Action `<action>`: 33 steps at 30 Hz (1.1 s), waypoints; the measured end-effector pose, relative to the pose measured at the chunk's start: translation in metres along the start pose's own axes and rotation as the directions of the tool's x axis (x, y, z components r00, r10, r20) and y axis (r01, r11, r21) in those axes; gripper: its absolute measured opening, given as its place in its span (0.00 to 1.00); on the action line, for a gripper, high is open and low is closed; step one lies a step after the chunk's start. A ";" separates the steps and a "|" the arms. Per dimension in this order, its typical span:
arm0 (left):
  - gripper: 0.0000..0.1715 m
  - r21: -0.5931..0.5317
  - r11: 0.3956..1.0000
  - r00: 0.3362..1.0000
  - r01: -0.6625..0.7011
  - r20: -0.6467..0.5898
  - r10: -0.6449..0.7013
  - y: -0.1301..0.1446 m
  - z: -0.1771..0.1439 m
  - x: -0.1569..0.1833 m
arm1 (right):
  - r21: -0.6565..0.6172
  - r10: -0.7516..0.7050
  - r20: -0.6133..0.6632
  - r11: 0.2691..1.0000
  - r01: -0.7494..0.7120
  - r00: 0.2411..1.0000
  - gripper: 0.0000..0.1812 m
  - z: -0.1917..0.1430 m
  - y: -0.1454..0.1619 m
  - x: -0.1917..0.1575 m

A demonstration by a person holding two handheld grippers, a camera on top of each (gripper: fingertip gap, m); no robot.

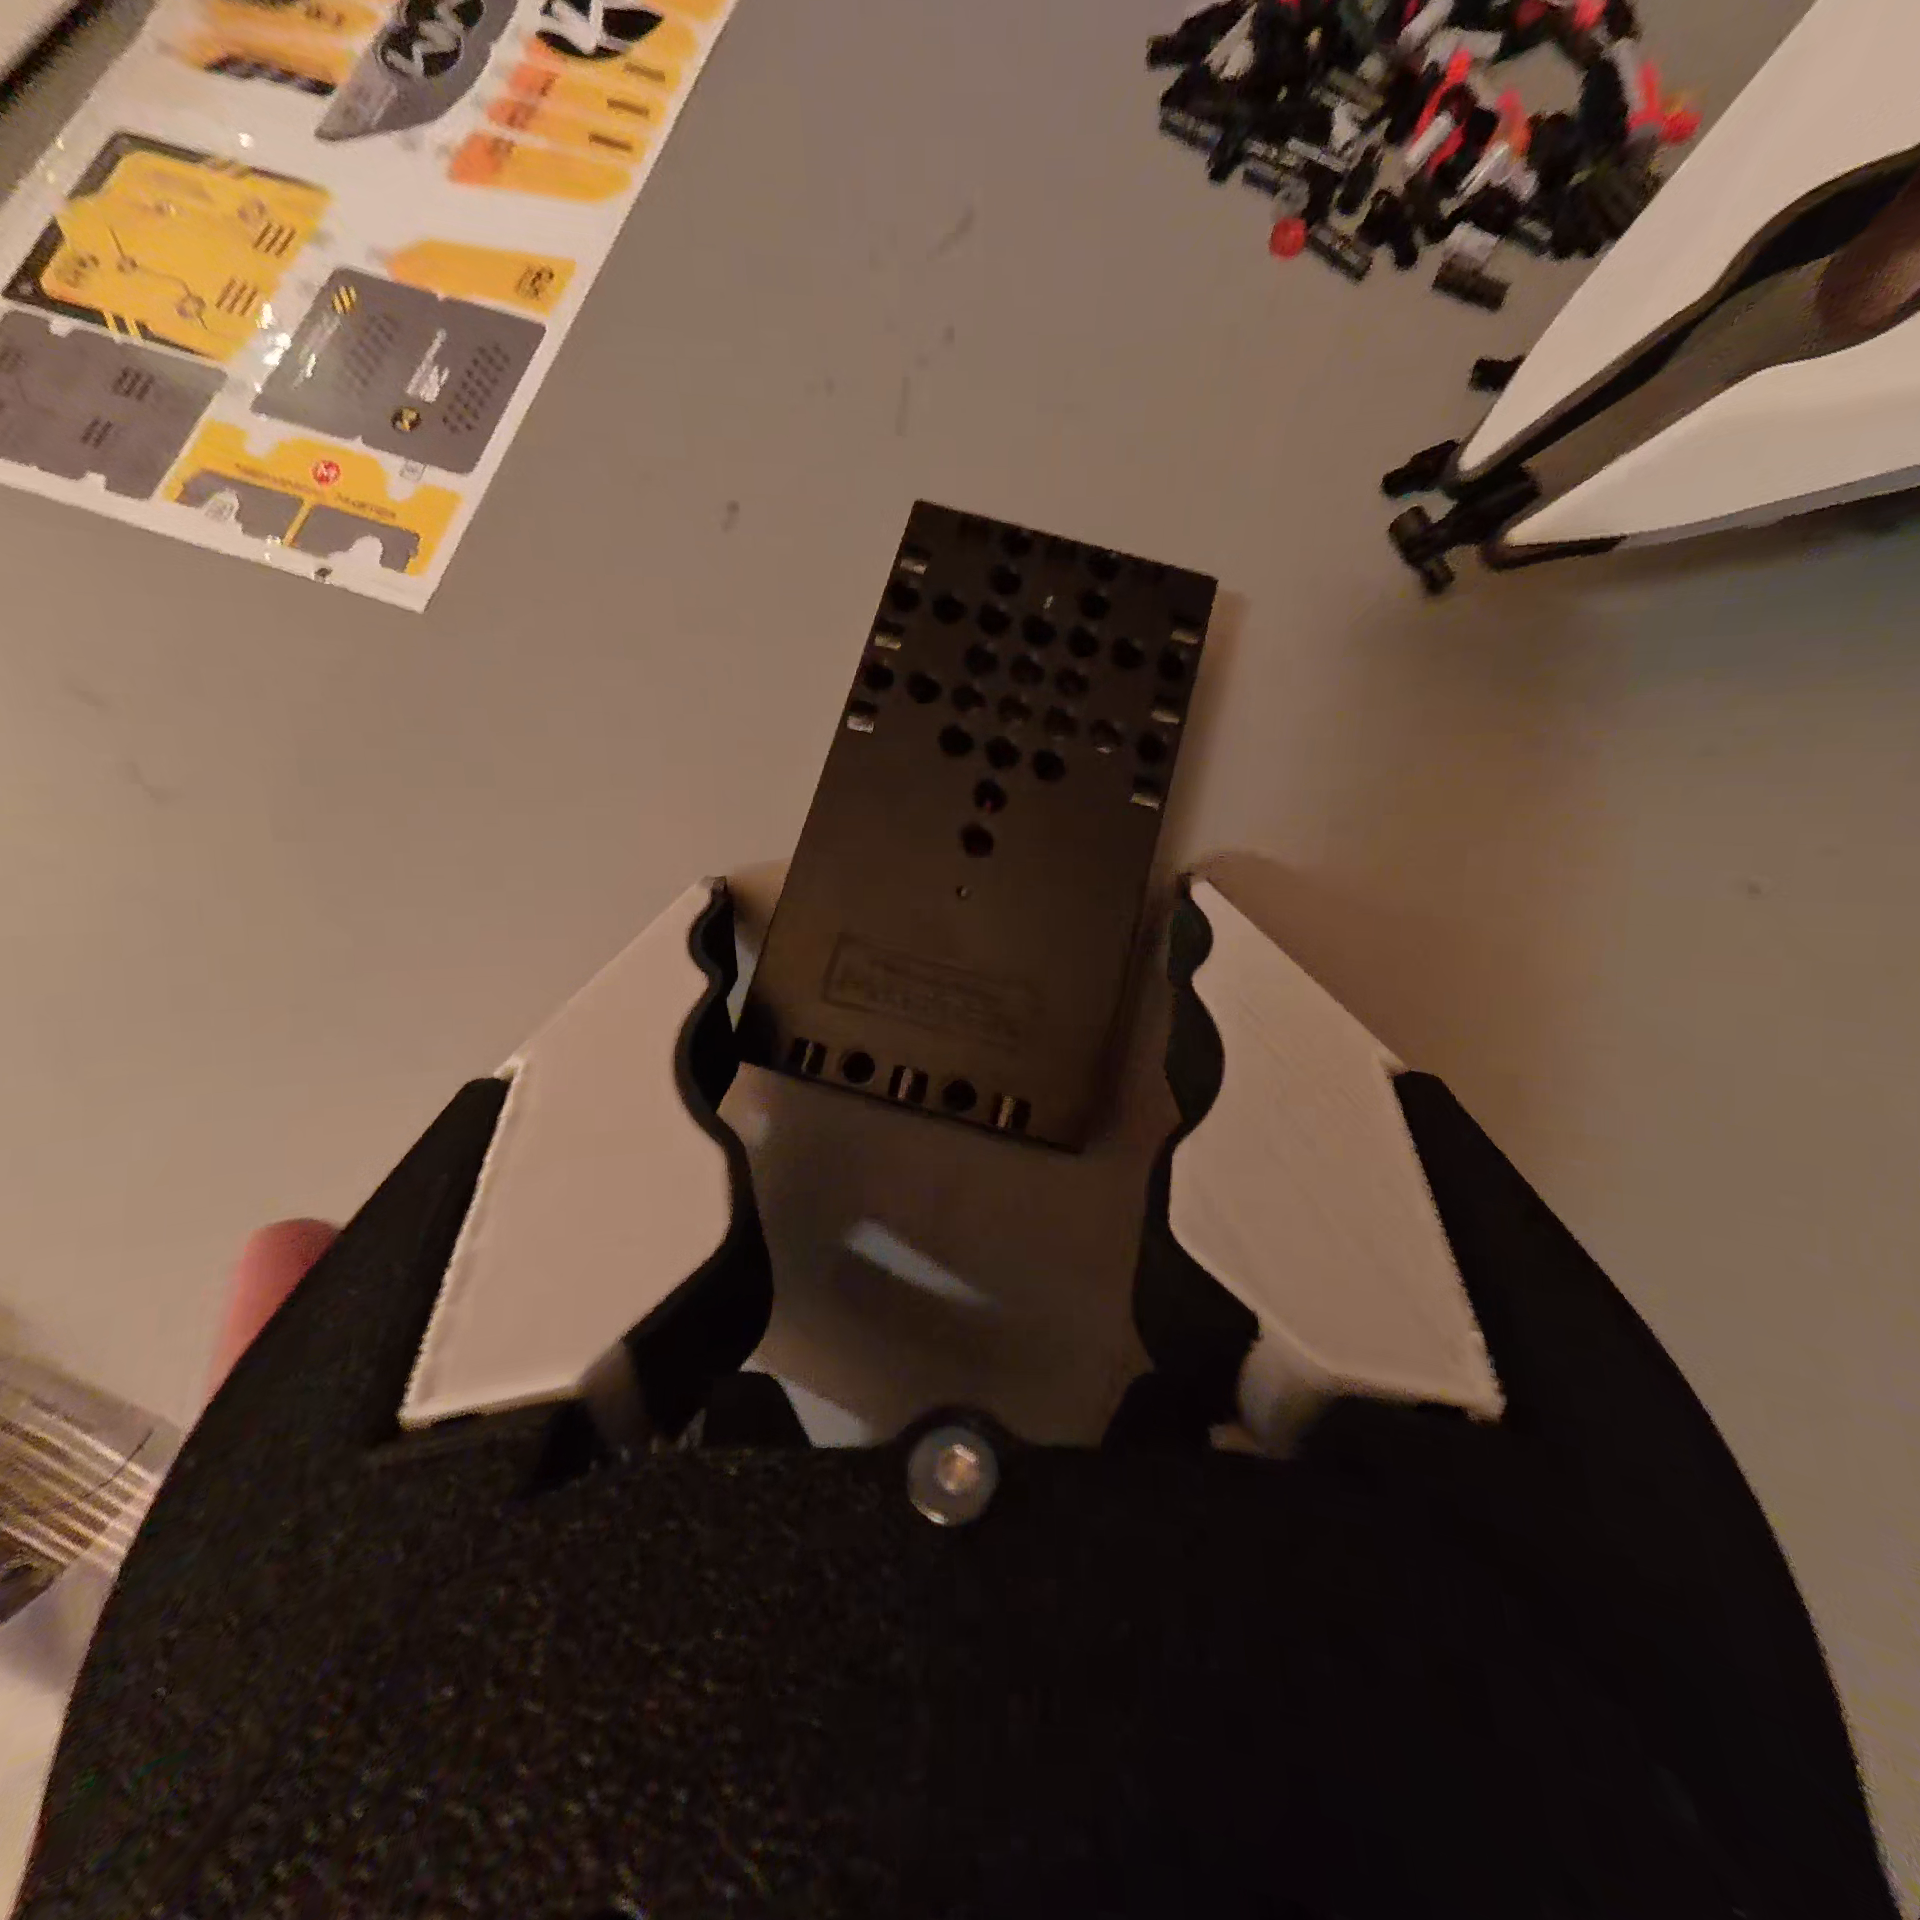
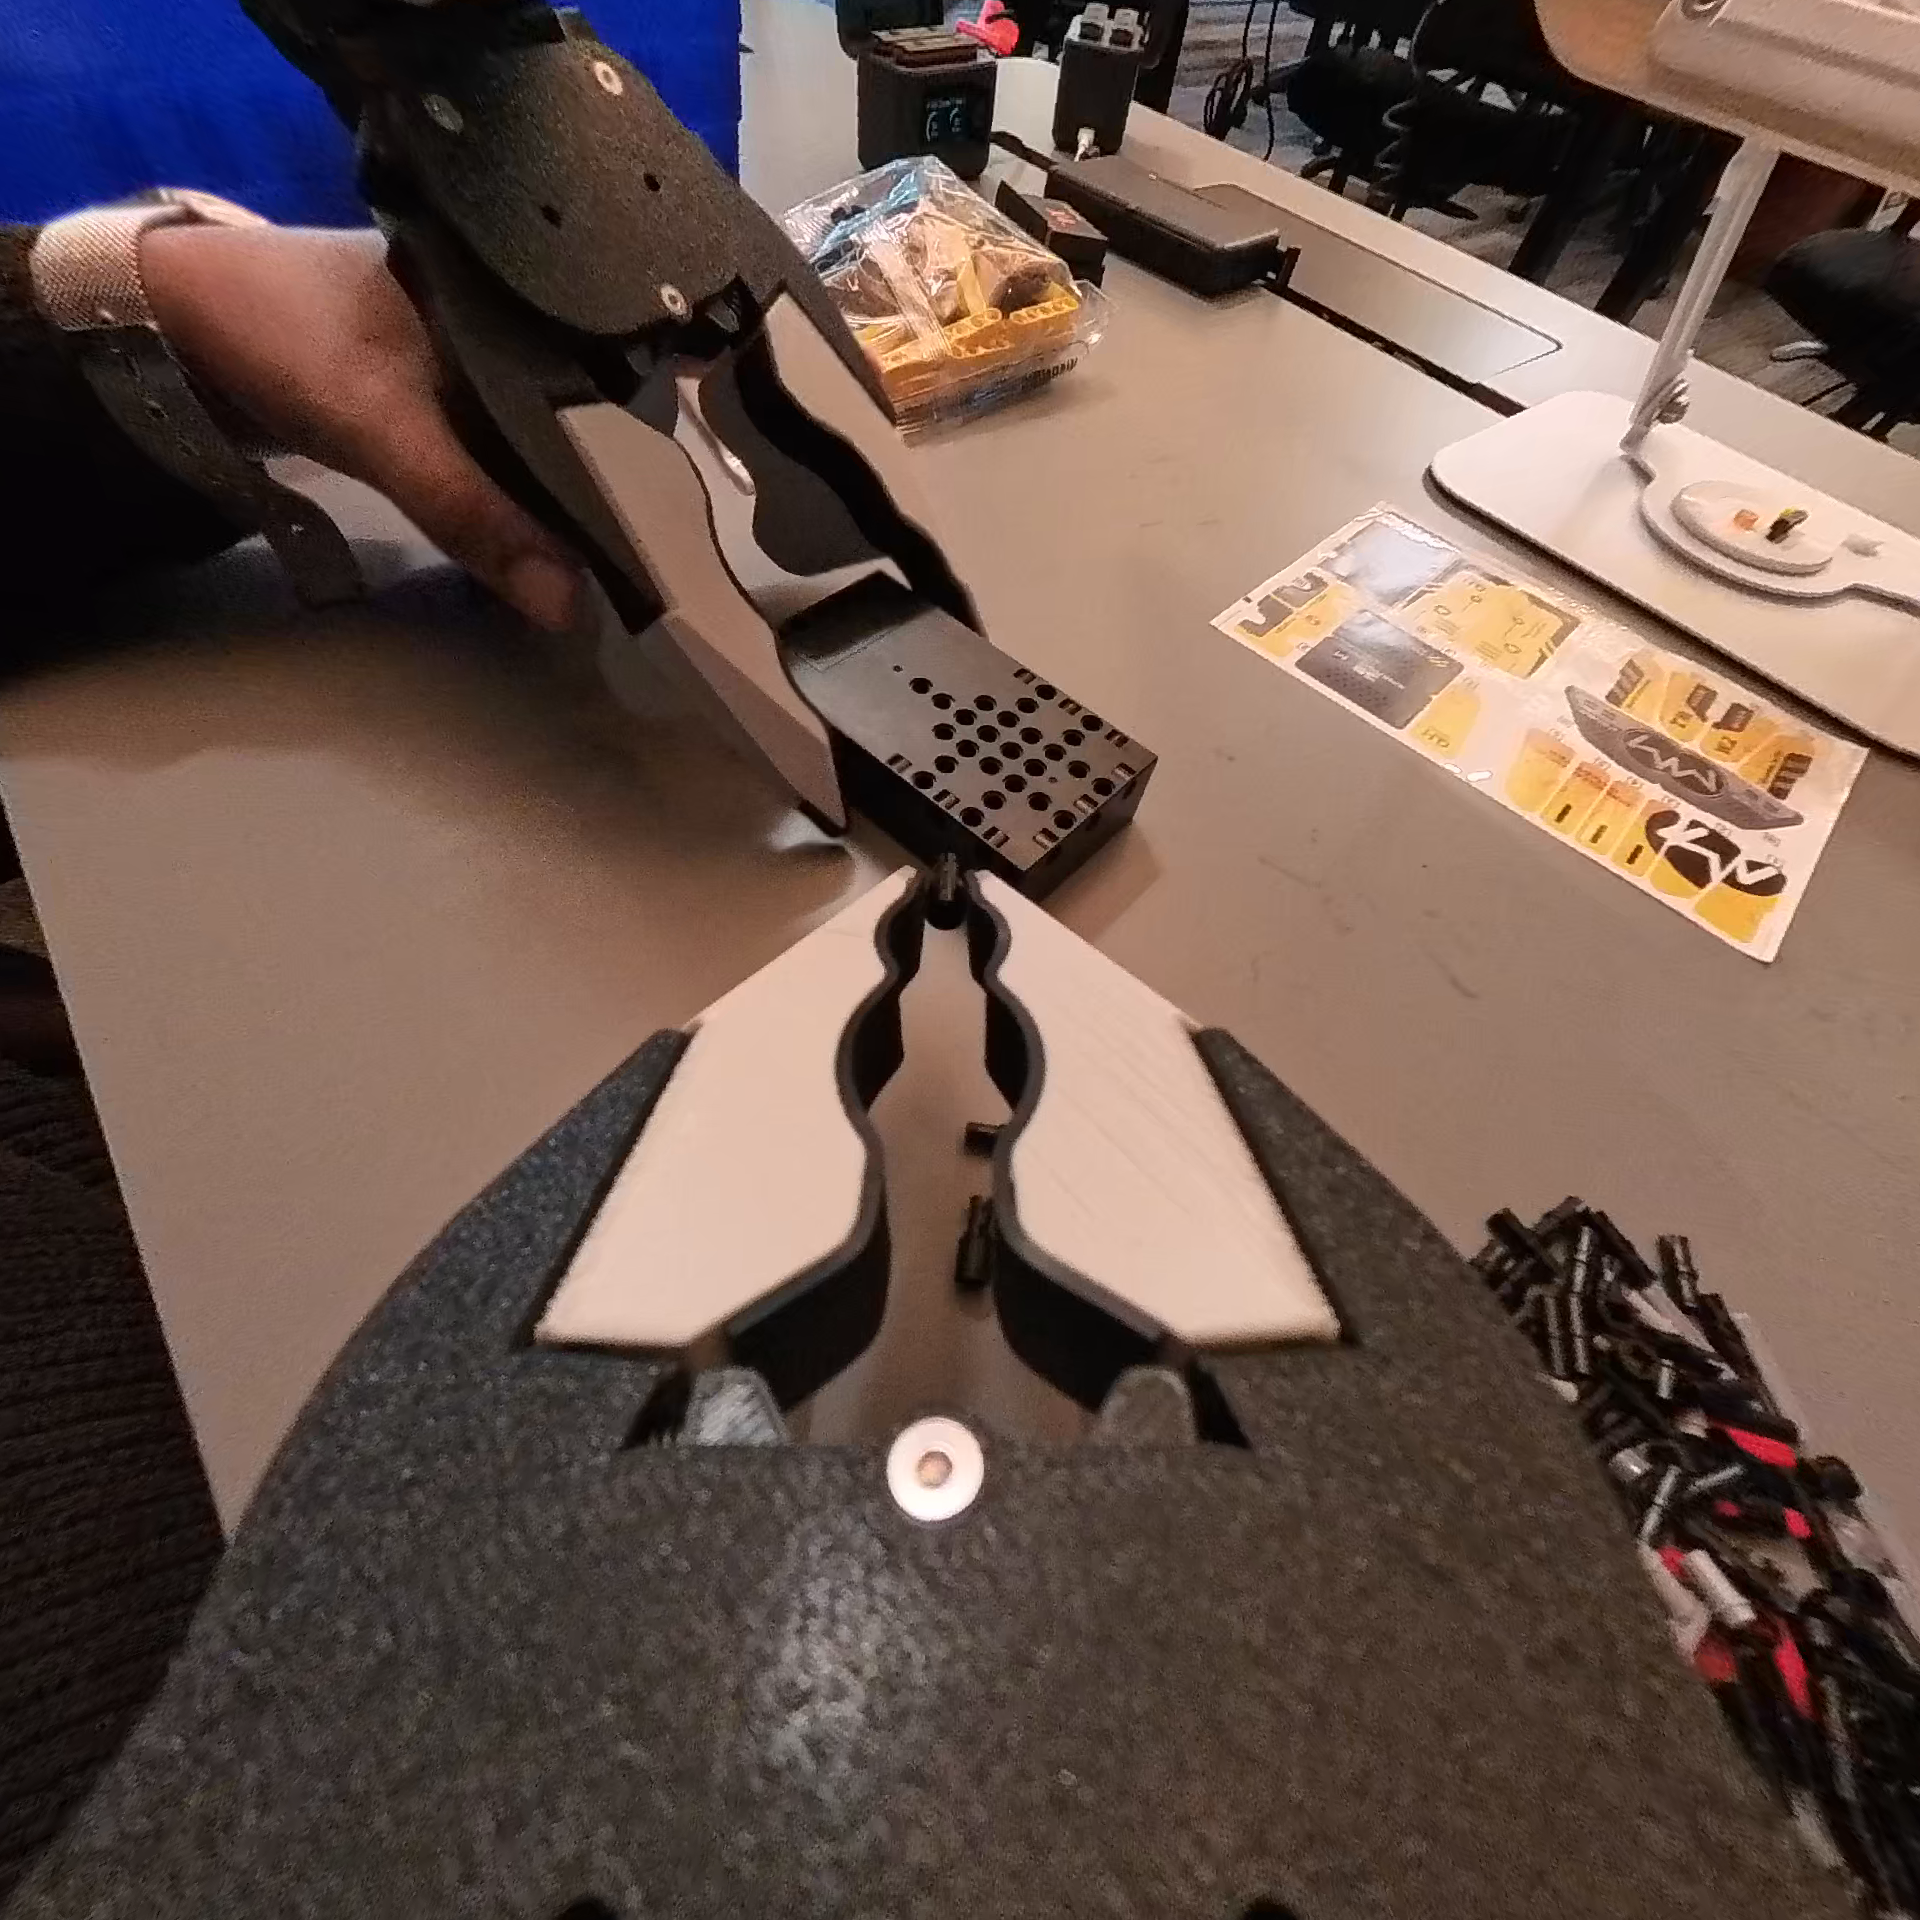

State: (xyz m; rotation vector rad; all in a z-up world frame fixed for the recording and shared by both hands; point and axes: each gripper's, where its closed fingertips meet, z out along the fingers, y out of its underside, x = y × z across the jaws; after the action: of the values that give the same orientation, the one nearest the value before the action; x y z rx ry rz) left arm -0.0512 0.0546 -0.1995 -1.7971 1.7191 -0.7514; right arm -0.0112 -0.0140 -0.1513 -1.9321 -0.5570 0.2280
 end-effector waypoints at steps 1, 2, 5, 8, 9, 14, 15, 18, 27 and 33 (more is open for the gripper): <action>0.48 0.009 1.000 1.000 0.001 -0.007 -0.001 -0.002 0.000 0.001 | -0.002 0.002 -0.002 1.000 -0.002 1.000 0.04 0.000 0.000 0.000; 0.48 0.010 1.000 1.000 0.016 -0.007 -0.015 -0.002 0.000 -0.001 | -0.004 0.005 -0.005 1.000 -0.005 1.000 0.04 0.001 0.001 0.001; 0.42 0.018 0.997 0.996 0.078 -0.046 -0.077 -0.002 -0.003 -0.001 | -0.009 0.013 -0.019 1.000 -0.013 1.000 0.04 0.000 0.002 0.003; 0.41 0.029 0.977 0.974 0.212 -0.088 -0.208 -0.007 -0.007 -0.002 | -0.010 0.028 -0.044 1.000 -0.029 0.999 0.04 -0.001 0.001 0.007; 0.41 0.028 0.972 0.970 0.231 -0.087 -0.228 -0.007 -0.007 -0.001 | -0.008 0.035 -0.056 0.999 -0.035 0.998 0.04 -0.001 0.001 0.009; 0.40 0.046 0.946 0.945 0.322 -0.076 -0.318 -0.012 -0.005 0.003 | -0.006 0.039 -0.117 0.999 -0.040 0.992 0.04 -0.003 -0.004 0.021; 0.40 0.053 0.939 0.938 0.340 -0.088 -0.334 -0.014 -0.005 0.005 | -0.011 0.031 -0.127 0.999 -0.033 0.991 0.04 -0.002 -0.005 0.023; 0.40 0.059 0.929 0.922 0.365 -0.164 -0.351 -0.019 -0.003 0.018 | -0.045 -0.022 -0.169 0.999 0.015 0.985 0.04 0.004 0.001 0.028; 0.40 0.080 0.891 0.885 0.446 -0.188 -0.426 -0.023 -0.003 0.018 | -0.104 -0.173 -0.252 0.983 0.151 0.952 0.04 0.012 0.000 0.030; 0.40 0.081 0.887 0.880 0.456 -0.191 -0.435 -0.023 -0.003 0.018 | -0.098 -0.164 -0.254 0.985 0.143 0.953 0.04 0.014 -0.004 0.032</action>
State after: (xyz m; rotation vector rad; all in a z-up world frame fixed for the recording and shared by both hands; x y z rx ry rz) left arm -0.0366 0.0375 -0.1805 -2.1193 1.3226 -1.2040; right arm 0.0099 0.0137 -0.1509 -1.9441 -0.5424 -0.1496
